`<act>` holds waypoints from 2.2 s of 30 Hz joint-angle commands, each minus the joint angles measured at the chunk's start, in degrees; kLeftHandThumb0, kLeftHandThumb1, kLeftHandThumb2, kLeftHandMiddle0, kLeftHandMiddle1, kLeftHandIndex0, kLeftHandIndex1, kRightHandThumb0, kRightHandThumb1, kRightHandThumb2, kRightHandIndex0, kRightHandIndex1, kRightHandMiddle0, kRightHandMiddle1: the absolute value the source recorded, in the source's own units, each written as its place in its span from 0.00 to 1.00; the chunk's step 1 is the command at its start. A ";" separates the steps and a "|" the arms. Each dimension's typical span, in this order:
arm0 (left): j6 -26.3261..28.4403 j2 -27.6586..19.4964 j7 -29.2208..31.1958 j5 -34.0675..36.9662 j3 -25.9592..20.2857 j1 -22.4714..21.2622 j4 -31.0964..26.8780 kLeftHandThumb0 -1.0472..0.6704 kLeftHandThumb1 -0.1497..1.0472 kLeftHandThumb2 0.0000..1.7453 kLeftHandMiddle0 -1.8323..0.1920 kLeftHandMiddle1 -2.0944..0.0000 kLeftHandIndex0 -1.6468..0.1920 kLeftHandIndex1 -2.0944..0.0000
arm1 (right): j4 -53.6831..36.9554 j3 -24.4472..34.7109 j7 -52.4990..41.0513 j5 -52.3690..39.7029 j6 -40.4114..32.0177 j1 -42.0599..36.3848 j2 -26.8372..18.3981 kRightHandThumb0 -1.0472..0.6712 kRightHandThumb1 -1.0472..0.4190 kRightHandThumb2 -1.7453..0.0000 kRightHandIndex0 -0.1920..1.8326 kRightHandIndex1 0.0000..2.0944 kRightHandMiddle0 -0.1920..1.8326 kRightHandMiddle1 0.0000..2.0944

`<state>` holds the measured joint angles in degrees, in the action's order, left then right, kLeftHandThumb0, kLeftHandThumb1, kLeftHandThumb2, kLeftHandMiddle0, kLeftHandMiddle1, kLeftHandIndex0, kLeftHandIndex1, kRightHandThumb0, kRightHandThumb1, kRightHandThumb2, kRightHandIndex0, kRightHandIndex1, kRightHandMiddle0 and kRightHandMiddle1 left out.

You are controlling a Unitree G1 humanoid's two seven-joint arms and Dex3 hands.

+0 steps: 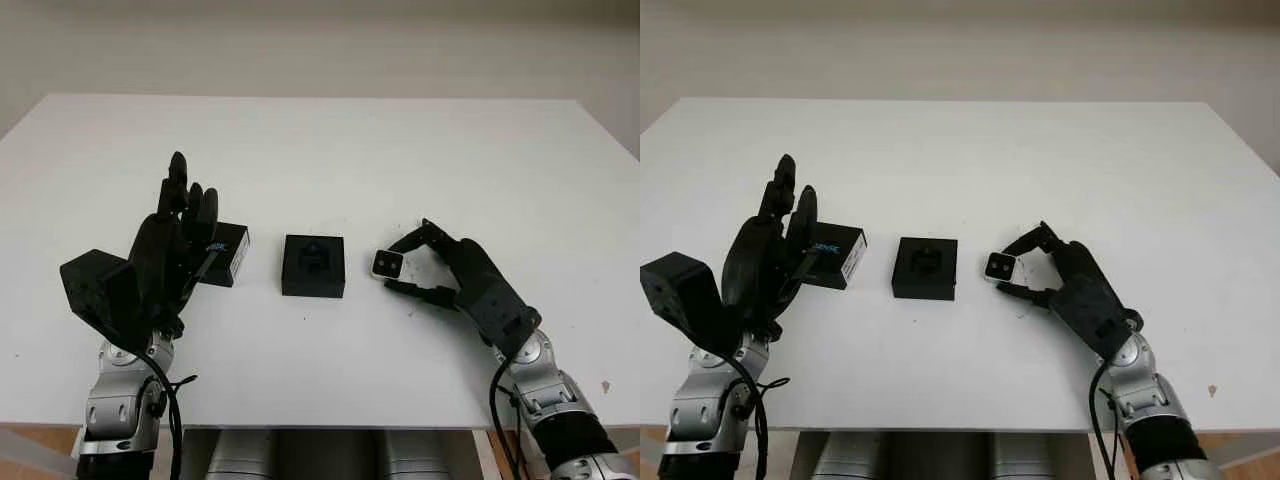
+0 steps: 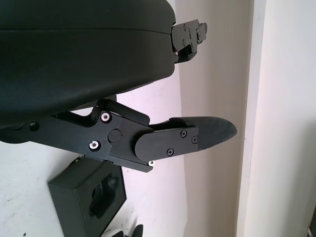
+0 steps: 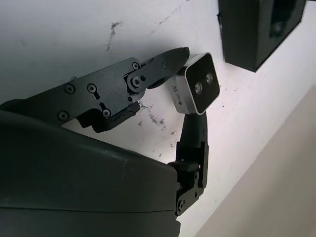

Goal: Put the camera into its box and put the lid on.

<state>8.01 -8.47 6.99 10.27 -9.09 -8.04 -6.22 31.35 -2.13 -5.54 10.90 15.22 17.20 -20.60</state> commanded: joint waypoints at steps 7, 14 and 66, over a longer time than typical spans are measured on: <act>0.40 -0.40 -0.05 -0.17 0.00 -0.10 -0.94 0.22 1.00 0.30 0.98 0.97 1.00 0.97 | 0.42 1.88 -1.99 -4.30 -3.60 -0.40 1.94 0.39 0.06 0.97 0.22 0.02 0.25 0.83; 0.19 -1.25 0.59 -0.28 -0.17 -0.50 -0.51 0.21 1.00 0.29 0.98 0.97 1.00 0.98 | -3.87 5.05 -3.77 -8.75 -6.60 -0.17 1.73 0.40 0.06 0.97 0.21 0.02 0.25 0.84; 0.48 -0.91 -0.42 -0.13 -0.20 -0.48 -0.96 0.21 1.00 0.29 0.98 0.97 0.99 0.97 | 8.54 -0.47 -15.04 -9.84 1.51 17.28 8.95 0.36 0.08 0.97 0.20 0.03 0.27 0.82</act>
<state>8.70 -9.41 6.75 10.43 -9.40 -8.59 -6.23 40.10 -2.50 -20.50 0.85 15.81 33.85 -11.83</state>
